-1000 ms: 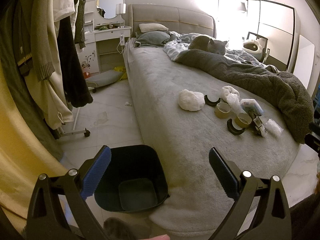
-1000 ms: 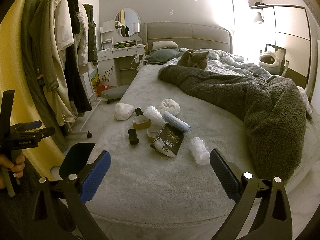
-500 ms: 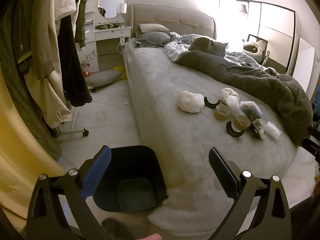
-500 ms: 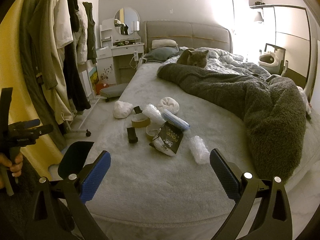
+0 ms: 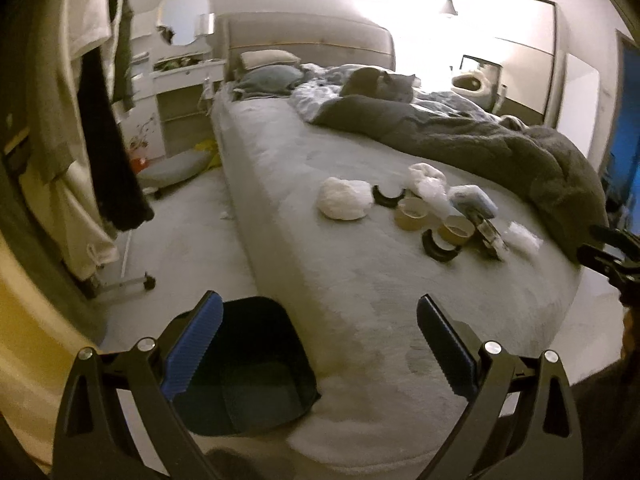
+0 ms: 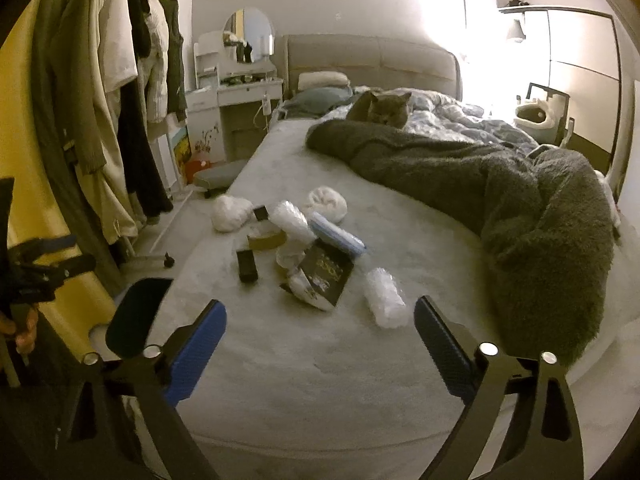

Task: Collect trash
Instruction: 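Move the right tool to the bubble-wrap bundle and close on it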

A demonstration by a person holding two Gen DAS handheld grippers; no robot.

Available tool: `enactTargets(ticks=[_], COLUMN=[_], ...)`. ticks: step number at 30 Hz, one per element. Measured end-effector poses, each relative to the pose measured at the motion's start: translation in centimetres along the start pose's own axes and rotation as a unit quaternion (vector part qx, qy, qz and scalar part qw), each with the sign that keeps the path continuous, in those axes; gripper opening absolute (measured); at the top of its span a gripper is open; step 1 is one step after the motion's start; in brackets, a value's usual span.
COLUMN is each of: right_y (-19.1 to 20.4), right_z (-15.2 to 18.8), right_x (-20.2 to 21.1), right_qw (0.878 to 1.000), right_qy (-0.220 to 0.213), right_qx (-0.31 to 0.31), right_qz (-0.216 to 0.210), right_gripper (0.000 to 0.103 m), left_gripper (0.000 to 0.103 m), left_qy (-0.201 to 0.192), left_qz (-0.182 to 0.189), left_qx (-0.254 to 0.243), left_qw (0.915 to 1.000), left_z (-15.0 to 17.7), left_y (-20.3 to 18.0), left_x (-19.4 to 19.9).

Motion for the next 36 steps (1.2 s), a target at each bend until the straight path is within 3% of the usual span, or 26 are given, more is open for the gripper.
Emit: enactTargets(ticks=[2, 12, 16, 20, 36], right_y=[-0.6, -2.6, -3.3, -3.5, -5.6], right_z=[0.3, 0.8, 1.0, 0.9, 0.7], right_x=[-0.5, -2.8, -3.8, -4.8, -8.7], right_qw=[1.0, 1.0, 0.999, 0.999, 0.997], right_qy=[0.008, 0.026, 0.037, 0.045, 0.071], right_qx=[0.0, -0.008, -0.013, -0.015, -0.004], right_qz=[0.0, -0.001, -0.006, -0.017, -0.015], right_gripper=[0.084, 0.078, 0.078, 0.073, 0.062], left_gripper=[0.099, 0.098, 0.096, 0.081, 0.077], left_qy=[0.001, 0.01, 0.012, 0.027, 0.056], left_qz=[0.007, 0.024, 0.068, 0.108, 0.203], left_qx=[-0.006, -0.05, -0.072, -0.083, -0.143], left_qw=[1.0, 0.9984, 0.995, 0.9904, 0.9671], left_z=[-0.2, -0.7, -1.0, -1.1, -1.4], left_y=[-0.3, -2.1, -3.8, -5.2, -10.4], left_x=[-0.3, -3.2, -4.1, -5.3, -9.1])
Point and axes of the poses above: each gripper's, at about its wrist camera, not at the fingertips, and x roughly against the way its jaws point, y to its left, z to its underside, the point moved 8 cm from there along -x, roughly the way its jaws point
